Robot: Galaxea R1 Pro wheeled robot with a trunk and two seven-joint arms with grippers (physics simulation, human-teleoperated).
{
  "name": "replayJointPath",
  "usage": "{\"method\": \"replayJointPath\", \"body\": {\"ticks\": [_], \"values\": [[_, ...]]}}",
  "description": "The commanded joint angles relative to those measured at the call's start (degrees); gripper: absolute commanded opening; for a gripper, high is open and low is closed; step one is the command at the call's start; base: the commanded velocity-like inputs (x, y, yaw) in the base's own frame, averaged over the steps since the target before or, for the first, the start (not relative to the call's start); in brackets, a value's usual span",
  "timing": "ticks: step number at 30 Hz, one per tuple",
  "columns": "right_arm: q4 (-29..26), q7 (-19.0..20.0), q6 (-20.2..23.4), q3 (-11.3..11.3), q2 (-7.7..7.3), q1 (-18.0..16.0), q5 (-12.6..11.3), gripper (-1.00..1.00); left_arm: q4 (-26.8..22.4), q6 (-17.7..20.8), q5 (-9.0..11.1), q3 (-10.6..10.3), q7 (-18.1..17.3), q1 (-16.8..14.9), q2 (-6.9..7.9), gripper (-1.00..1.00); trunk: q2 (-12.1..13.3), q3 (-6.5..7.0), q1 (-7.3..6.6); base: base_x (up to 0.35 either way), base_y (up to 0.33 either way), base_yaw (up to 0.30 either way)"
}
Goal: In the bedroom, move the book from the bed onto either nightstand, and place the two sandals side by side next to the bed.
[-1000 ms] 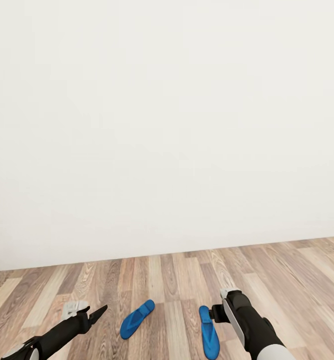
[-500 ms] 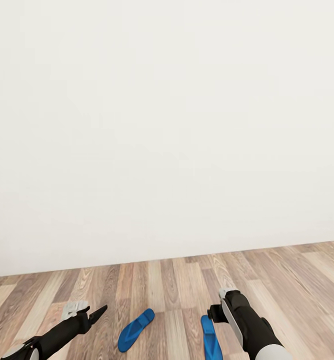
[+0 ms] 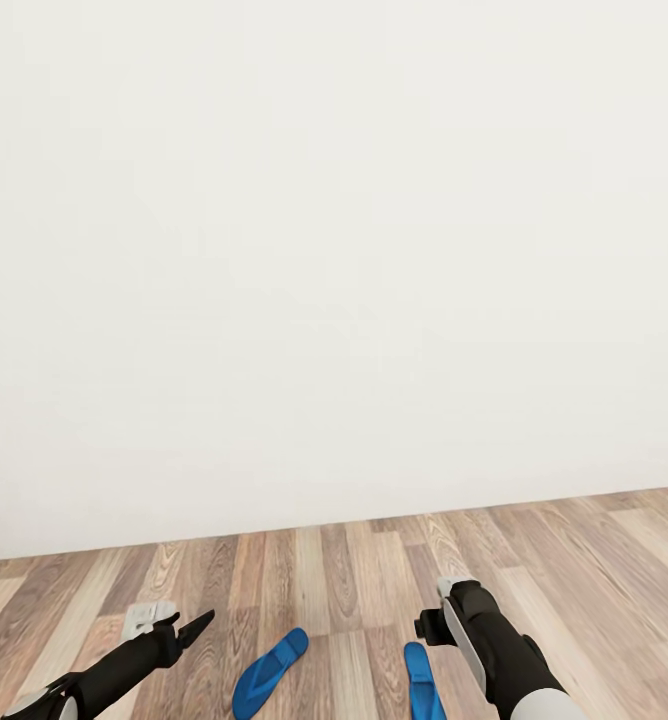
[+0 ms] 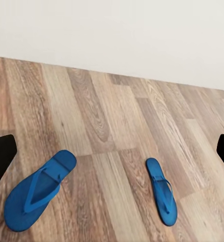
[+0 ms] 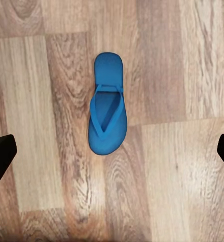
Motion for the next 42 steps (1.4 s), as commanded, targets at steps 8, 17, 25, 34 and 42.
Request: {"method": "replayJointPath", "body": {"ticks": [8,17,25,34,42], "values": [[-0.06,-0.21,0.28,0.12,-0.01,-0.03,0.03,1.0,0.0,0.59,0.46,0.08,-0.18,-0.03,0.05,1.0,-0.02,-0.06,-0.01,0.007,0.0,0.0],[-0.06,-0.21,0.27,0.12,-0.03,-0.03,0.04,1.0,0.0,0.65,0.45,0.0,-0.08,-0.03,0.04,1.0,-3.63,-1.67,1.97,0.0,0.0,0.0],[-0.02,-0.21,0.27,0.12,-0.01,-0.03,0.07,1.0,0.0,0.65,0.44,-0.1,-0.02,-0.03,0.02,1.0,-6.84,-3.11,3.72,0.0,0.0,0.0],[0.01,-0.21,0.27,0.12,-0.03,-0.03,0.1,1.0,0.0,0.65,0.44,-0.12,0.03,-0.03,0.0,1.0,-8.51,-4.94,4.73,0.0,0.0,0.0],[-0.06,-0.21,0.29,0.1,-0.08,-0.03,0.09,1.0,0.0,0.7,0.5,-0.09,0.02,-0.03,0.0,1.0,-8.62,-6.71,4.94,0.0,0.0,0.0]]}}
